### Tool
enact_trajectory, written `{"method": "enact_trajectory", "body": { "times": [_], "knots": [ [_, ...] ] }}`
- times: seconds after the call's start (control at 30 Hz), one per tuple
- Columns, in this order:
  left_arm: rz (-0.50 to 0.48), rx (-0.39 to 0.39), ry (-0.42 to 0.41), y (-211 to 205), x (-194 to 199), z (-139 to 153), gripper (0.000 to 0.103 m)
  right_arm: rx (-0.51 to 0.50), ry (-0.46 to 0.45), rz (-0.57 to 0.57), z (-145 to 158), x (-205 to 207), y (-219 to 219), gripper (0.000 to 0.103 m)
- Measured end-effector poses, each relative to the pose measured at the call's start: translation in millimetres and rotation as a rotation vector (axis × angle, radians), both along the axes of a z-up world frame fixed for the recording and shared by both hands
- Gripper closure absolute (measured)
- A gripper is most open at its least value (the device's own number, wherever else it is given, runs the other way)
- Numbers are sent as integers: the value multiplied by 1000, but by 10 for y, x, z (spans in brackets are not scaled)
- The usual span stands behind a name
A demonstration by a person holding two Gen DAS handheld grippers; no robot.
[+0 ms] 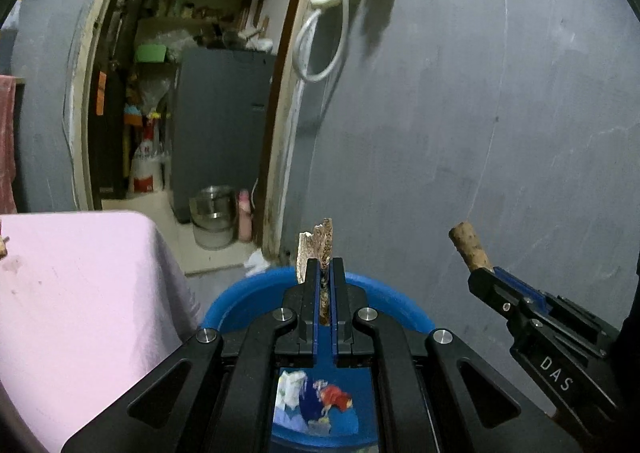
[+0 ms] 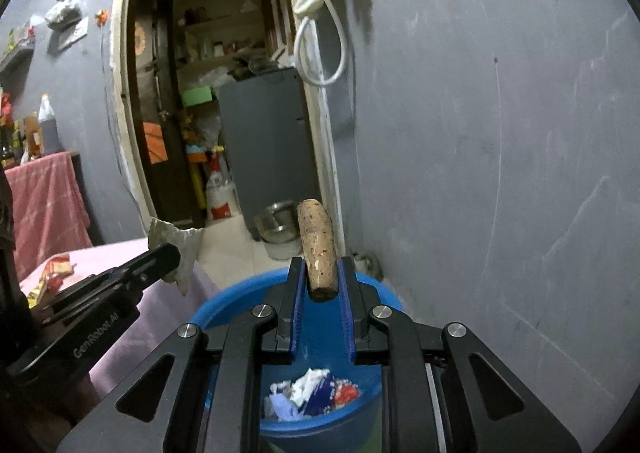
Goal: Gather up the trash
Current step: 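Carry the beige paper and brown stick over the blue bucket, then open both tools over the bucket and lift them away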
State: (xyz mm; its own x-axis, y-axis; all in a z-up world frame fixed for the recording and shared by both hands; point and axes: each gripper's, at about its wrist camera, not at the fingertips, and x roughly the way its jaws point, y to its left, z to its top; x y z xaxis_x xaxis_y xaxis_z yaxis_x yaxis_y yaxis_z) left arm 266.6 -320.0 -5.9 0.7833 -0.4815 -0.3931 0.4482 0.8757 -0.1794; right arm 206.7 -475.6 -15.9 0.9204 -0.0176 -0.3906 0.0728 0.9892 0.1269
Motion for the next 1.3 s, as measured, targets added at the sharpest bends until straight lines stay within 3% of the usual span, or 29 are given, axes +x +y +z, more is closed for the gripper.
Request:
{"method": "enact_trajectory", "body": {
  "times": [0.33, 0.83, 1.07, 1.1, 1.17, 1.3],
  "knots": [
    [2, 56, 154, -2, 218, -438, 101, 41, 122, 8, -249, 186, -59, 89],
    [9, 81, 222, 23, 320, -602, 101, 46, 216, 22, -413, 396, -54, 88],
    [14, 85, 238, 35, 342, -626, 100, 51, 218, 14, -420, 393, -74, 86],
    [11, 85, 239, 35, 344, -628, 99, 50, 215, 13, -417, 387, -77, 84],
    [10, 83, 242, 42, 347, -630, 95, 48, 207, 10, -405, 387, -74, 71],
    [15, 57, 233, 74, 339, -606, 78, 32, 187, 4, -379, 368, -76, 70]
  ]
}}
